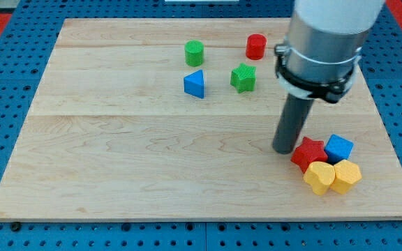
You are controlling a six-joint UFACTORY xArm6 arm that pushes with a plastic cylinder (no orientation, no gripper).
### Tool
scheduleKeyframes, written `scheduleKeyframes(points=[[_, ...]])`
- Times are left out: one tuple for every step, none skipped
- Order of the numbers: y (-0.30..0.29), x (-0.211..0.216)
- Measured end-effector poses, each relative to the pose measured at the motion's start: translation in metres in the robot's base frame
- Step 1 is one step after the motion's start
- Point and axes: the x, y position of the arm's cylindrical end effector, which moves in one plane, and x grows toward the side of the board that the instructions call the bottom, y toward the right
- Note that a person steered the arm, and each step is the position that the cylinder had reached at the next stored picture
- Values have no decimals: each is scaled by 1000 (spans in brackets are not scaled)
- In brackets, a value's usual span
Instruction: Slide the blue triangle closer to the red star
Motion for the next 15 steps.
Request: scheduleKeyframes(points=[[-56,5],[-110,0],[-146,-32],[-163,-72],[-166,-115],[-163,-144],[-136,-148],[-97,-148],[-80,-133],[-86,-126],[-85,-106],[-70,-85],[-32,-73],[-7,-56],[-15,-49]])
